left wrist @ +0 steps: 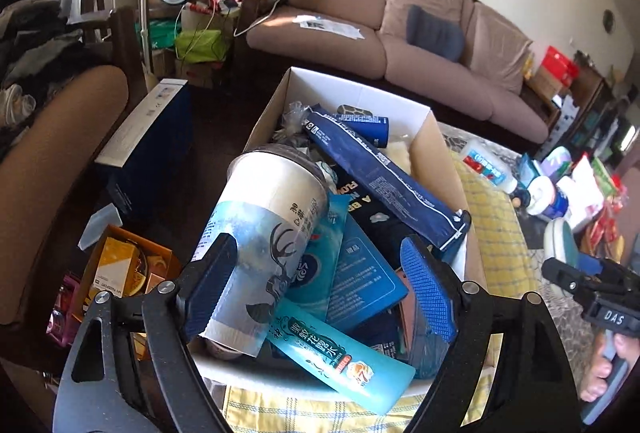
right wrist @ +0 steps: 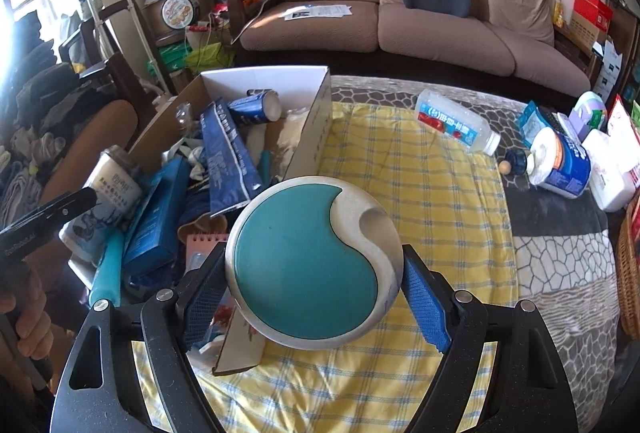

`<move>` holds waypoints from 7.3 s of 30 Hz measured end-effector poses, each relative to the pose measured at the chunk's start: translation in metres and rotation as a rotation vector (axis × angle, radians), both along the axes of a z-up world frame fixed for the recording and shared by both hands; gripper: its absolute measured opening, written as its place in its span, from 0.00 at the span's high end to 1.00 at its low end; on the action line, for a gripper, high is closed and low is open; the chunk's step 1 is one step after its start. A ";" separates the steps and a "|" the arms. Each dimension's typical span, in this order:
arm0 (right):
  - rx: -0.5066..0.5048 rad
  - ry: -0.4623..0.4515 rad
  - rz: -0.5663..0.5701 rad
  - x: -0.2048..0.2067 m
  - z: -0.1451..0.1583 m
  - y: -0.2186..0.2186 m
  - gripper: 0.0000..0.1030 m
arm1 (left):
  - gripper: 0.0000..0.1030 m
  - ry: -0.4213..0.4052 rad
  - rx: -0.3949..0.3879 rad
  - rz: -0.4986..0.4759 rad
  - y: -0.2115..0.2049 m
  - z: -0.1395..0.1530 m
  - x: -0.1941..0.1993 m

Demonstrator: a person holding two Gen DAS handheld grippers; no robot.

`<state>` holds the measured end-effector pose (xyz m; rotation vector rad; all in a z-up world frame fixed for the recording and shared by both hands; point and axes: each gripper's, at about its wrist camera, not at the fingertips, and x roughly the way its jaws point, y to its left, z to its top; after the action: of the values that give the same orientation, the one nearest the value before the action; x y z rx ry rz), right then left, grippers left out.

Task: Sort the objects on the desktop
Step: 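Open the right gripper to drop the teal compact into the box, then move the right gripper back to the blue Vinda tissue pack and grasp it, then lift the Vinda pack with the right while the left grasps the dark blue gold-lidded jar, then lower the blue jar into the box with the left while the right carries the Vinda pack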

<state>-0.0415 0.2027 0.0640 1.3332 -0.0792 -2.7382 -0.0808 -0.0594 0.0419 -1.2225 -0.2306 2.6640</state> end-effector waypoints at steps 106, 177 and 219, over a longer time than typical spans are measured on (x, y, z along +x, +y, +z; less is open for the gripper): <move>-0.017 -0.047 -0.423 -0.157 -0.120 0.398 0.00 | 0.07 0.200 -0.141 -0.456 0.189 -0.033 0.097; -0.130 -0.050 -0.645 0.139 -0.022 0.394 0.03 | 0.45 -0.146 -0.283 -0.073 0.596 -0.160 -0.171; -0.088 0.105 -0.298 0.081 0.037 0.166 0.03 | 0.54 0.227 -0.245 0.012 0.113 0.015 0.052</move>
<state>0.0393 0.3685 0.1008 1.2415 -0.4178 -2.9998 -0.0283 0.0534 0.0567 -0.9675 0.1272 2.8763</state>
